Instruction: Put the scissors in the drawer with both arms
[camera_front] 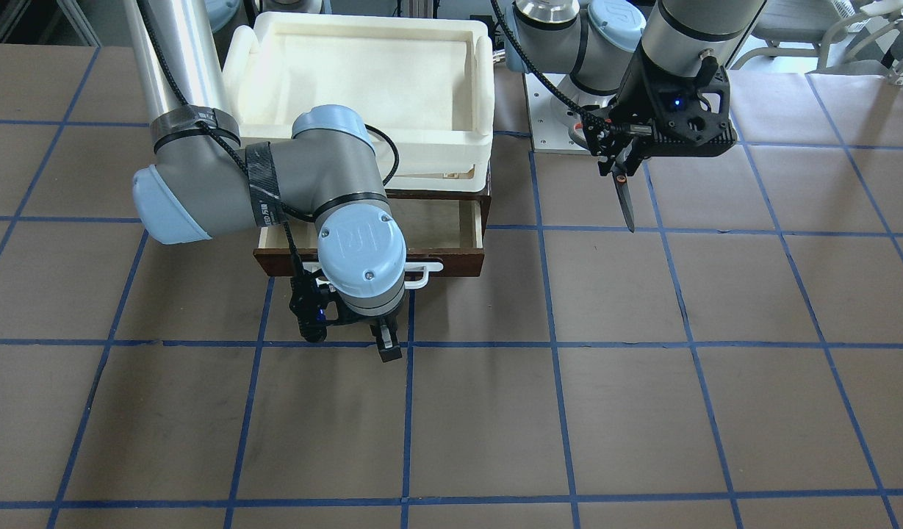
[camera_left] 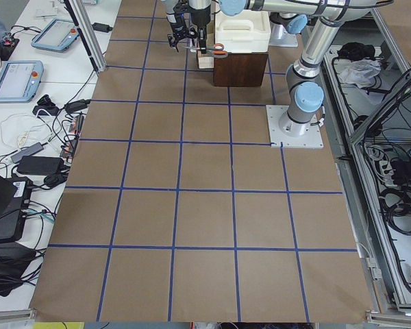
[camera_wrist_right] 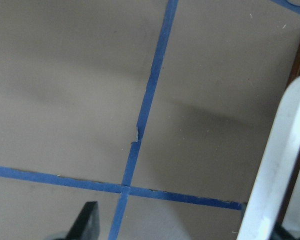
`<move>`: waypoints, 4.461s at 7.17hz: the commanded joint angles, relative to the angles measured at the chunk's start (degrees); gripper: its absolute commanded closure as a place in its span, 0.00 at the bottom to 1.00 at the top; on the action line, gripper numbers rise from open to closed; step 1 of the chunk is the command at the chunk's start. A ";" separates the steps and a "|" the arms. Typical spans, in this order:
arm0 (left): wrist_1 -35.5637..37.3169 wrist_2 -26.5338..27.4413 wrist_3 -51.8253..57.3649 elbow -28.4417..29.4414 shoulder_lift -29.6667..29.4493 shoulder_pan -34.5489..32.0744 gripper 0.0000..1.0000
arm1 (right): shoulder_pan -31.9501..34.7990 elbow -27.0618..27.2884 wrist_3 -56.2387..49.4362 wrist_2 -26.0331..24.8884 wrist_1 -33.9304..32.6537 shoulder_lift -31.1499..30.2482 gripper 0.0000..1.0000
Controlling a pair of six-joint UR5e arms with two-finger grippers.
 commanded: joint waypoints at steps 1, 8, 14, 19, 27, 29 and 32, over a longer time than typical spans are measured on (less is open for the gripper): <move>0.05 0.01 0.00 -0.10 0.06 0.00 0.97 | -0.33 -1.06 -2.00 -0.27 -0.08 0.04 0.00; 0.05 0.01 0.00 -0.19 -0.02 0.00 0.97 | -0.51 -5.36 -4.65 -0.36 -0.96 2.84 0.00; 0.05 -0.08 0.00 -0.19 -0.02 0.00 0.97 | -1.82 -7.04 -6.58 -0.36 -0.96 3.56 0.00; 0.05 -0.08 0.00 -0.28 -0.02 0.00 0.97 | -2.18 -10.03 -8.95 -0.27 -0.96 5.58 0.00; 0.14 0.09 37.42 -0.45 -0.29 -0.44 0.97 | -2.17 -9.51 -10.87 -1.66 4.40 -1.62 0.00; 0.14 0.09 58.00 -0.45 -1.42 -0.44 0.97 | -2.87 -8.11 -38.14 -6.66 3.62 -7.57 0.00; 1.10 0.09 72.85 -0.28 -2.48 -1.31 0.97 | -8.66 -6.52 -63.97 -6.59 4.40 -13.57 0.00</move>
